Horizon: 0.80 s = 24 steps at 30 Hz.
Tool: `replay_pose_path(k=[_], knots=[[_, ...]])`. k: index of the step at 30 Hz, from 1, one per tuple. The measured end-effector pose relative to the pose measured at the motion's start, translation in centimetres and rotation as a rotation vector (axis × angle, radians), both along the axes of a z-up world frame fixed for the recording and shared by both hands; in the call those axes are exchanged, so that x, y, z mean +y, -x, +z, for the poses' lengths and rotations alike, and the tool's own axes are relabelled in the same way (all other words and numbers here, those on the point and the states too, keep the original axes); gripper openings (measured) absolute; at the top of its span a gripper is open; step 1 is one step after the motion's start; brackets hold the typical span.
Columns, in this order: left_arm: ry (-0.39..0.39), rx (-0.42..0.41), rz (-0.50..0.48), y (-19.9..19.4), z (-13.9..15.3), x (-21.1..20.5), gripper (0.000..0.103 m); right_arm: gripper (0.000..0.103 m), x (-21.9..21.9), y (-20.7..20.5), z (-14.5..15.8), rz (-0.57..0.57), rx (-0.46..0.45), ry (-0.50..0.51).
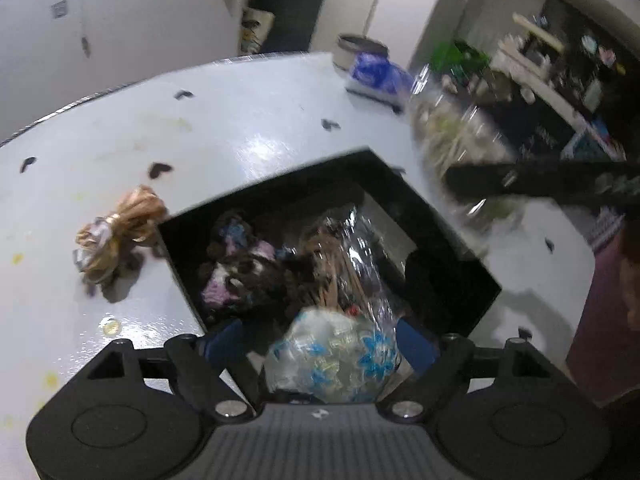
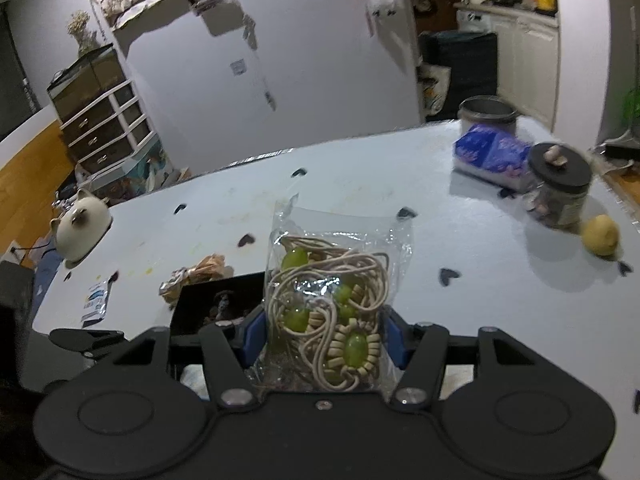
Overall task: Organize soft objects
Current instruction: 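Carry the satin pouch and beaded-cord bag over the black box, then lower both bags into the box and open both tools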
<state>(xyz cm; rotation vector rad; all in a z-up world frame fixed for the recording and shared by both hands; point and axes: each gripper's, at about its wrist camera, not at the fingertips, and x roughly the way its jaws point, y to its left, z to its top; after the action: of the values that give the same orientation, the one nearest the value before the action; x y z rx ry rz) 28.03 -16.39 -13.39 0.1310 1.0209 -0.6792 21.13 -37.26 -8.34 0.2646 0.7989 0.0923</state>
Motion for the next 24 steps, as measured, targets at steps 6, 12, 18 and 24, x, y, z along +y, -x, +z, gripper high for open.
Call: replay_pose_path(k=[6, 12, 18, 24], knots=[[0.098, -0.009, 0.04, 0.1, 1.4, 0.8, 0.046, 0.06, 1.8, -2.8, -1.3, 0.112, 0.059, 0.017], [0.039, 0.024, -0.031, 0.1, 0.0, -1.2, 0.045, 0.06, 3.7, -5.0, -1.9, 0.42, 0.085, 0.201], [0.01, 0.067, -0.016, 0.1, -1.6, -1.3, 0.045, 0.06, 5.1, -5.8, -2.5, 0.829, 0.089, 0.433], [0.035, 0.073, 0.037, 0.3, -1.7, -0.7, 0.045, 0.064, 7.0, -5.7, -3.8, 1.132, 0.002, 0.691]])
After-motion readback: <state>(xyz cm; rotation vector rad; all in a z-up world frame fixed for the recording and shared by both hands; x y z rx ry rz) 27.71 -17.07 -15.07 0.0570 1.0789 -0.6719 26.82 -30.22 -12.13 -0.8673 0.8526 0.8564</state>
